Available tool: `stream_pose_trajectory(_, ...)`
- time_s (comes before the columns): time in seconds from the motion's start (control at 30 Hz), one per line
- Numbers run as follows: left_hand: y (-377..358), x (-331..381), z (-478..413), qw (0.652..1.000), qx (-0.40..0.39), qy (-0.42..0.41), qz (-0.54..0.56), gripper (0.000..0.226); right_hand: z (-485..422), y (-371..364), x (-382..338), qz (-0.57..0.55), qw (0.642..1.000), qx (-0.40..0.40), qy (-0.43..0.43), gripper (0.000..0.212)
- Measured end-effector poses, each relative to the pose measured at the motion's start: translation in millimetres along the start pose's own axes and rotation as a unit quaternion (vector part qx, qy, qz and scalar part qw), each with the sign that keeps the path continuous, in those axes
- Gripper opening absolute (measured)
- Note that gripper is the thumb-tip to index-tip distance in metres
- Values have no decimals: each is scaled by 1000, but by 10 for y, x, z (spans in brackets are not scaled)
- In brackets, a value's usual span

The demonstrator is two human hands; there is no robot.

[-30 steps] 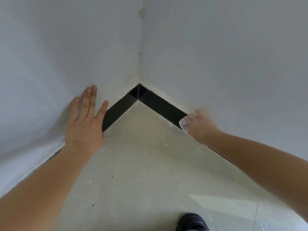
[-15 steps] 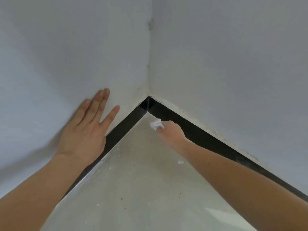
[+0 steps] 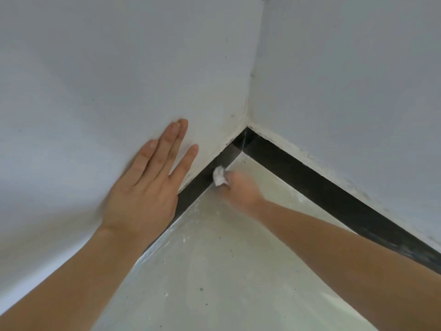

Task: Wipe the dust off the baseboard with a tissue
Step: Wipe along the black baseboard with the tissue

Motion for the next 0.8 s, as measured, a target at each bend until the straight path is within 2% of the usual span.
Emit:
stream_pose_trajectory(0.03, 8, -3, -2, 1000, 2, 0, 0, 71, 105, -157, -45, -14, 997, -64, 32, 27)
stream_pose_trajectory(0.07, 17, -8, -4, 1000, 6, 1, 0, 70, 135, -166, -71, -58, 995, -75, 32, 28)
stream_pose_trajectory(0.1, 25, -13, -7, 1000, 9, 3, 3, 70, 36, -80, 37, -117, 992, -35, -19, 27)
stream_pose_trajectory(0.13, 34, -19, -13, 1000, 10, 4, 10, 71, -100, 67, 242, -193, 974, 40, -108, 26)
stream_pose_trajectory(0.17, 43, -19, -17, 1000, 12, 5, 17, 71, -195, 182, 488, -284, 931, 110, -204, 28)
stream_pose_trajectory(0.2, 52, -19, -16, 1000, 15, 5, 22, 71, -245, 217, 666, -387, 868, 151, -271, 30)
stream_pose_trajectory(0.23, 63, -21, -14, 999, 19, 6, 27, 72, -300, 204, 756, -467, 815, 168, -299, 27)
stream_pose_trajectory(0.27, 71, -23, -15, 999, 22, 7, 32, 72, -363, 174, 767, -505, 792, 167, -299, 19)
stream_pose_trajectory(0.3, 75, -24, -18, 999, 23, 7, 37, 72, -405, 156, 708, -497, 804, 149, -291, 16)
stream_pose_trajectory(0.37, 70, -15, -24, 999, 20, 7, 38, 71, -399, 91, 579, -437, 845, 113, -286, 25)
stream_pose_trajectory(0.43, 58, -10, -27, 999, 13, 10, 33, 71, -347, -16, 484, -410, 860, 83, -292, 26)
stream_pose_trajectory(0.47, 57, -10, -26, 999, 10, 13, 33, 71, -300, -63, 420, -394, 869, 45, -295, 25)
stream_pose_trajectory(0.57, 52, -7, -26, 999, 2, 19, 31, 73, -7, -286, 284, -355, 873, -145, -300, 13)
stream_pose_trajectory(0.6, 51, -8, -23, 999, -4, 19, 32, 74, 68, -292, 273, -367, 867, -169, -291, 13)
stream_pose_trajectory(0.63, 56, -11, -18, 999, -11, 18, 36, 75, 99, -246, 311, -393, 860, -154, -288, 13)
stream_pose_trajectory(0.67, 67, -16, -17, 999, -16, 17, 41, 75, 54, -163, 423, -430, 849, -98, -292, 11)
stream_pose_trajectory(0.73, 96, -31, -16, 998, -22, 15, 59, 77, -18, 3, 616, -542, 778, 39, -317, 9)
stream_pose_trajectory(0.77, 106, -40, -16, 997, -25, 14, 73, 79, -74, 70, 610, -559, 768, 77, -303, 17)
stream_pose_trajectory(0.8, 112, -44, -17, 996, -27, 13, 84, 82, -148, 122, 518, -525, 799, 100, -277, 25)
Point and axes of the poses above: each hand's wrist, its own z-axis away from the middle knuckle, its own y-axis out of the back of the hand, x = y × z, the point moved 9 cm from there along -z, towards the middle knuckle, and after that the axes turned 2 degrees about z, right-handed, at the moved point
